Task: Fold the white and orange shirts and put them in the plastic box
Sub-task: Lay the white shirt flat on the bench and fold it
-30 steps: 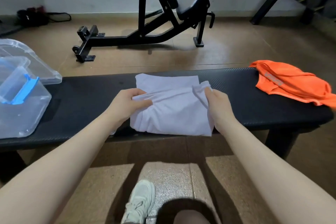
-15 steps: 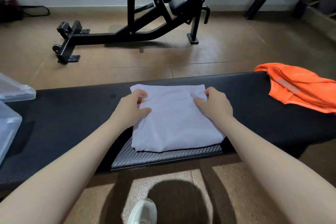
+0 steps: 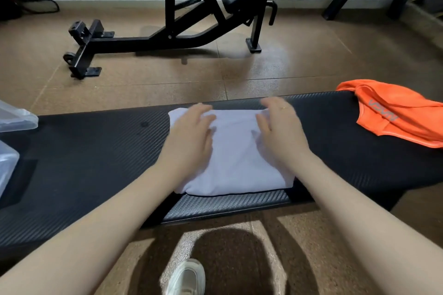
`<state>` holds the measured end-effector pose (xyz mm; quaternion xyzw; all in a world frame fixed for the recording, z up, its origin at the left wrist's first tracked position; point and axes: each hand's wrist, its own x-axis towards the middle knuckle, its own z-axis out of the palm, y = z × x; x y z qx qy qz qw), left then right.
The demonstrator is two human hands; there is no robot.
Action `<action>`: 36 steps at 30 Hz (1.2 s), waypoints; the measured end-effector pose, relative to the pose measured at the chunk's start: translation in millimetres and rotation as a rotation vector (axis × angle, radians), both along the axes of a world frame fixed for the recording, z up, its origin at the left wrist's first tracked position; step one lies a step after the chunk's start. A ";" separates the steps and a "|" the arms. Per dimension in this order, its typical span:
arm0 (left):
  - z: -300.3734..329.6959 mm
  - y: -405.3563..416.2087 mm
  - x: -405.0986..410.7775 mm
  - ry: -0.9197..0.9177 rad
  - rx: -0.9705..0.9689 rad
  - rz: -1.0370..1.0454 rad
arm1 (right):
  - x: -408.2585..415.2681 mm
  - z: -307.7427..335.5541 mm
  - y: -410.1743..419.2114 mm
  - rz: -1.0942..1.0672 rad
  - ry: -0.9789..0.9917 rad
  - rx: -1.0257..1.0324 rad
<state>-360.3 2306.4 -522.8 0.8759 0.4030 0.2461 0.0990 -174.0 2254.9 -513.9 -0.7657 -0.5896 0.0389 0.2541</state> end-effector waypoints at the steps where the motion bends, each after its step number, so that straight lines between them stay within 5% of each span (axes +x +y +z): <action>1: -1.6 -7.9 6.3 0.058 -0.036 -0.091 | -12.0 0.1 -6.9 0.124 -0.038 -0.034; 6: -30.8 -17.6 1.9 0.456 -0.245 -0.094 | -31.9 -32.6 -18.0 0.336 -0.205 -0.439; 21: -25.4 -17.0 -5.3 0.519 -0.252 -0.077 | 50.5 -30.6 0.9 0.109 -0.281 -0.572; 29: -3.8 -34.1 -12.1 0.457 -0.179 -0.171 | 11.7 -24.0 -86.2 0.389 -0.217 -0.011; 36: -5.7 -69.7 -36.1 0.494 -0.136 -0.244 | 28.6 -38.8 -115.0 0.458 -0.272 -0.160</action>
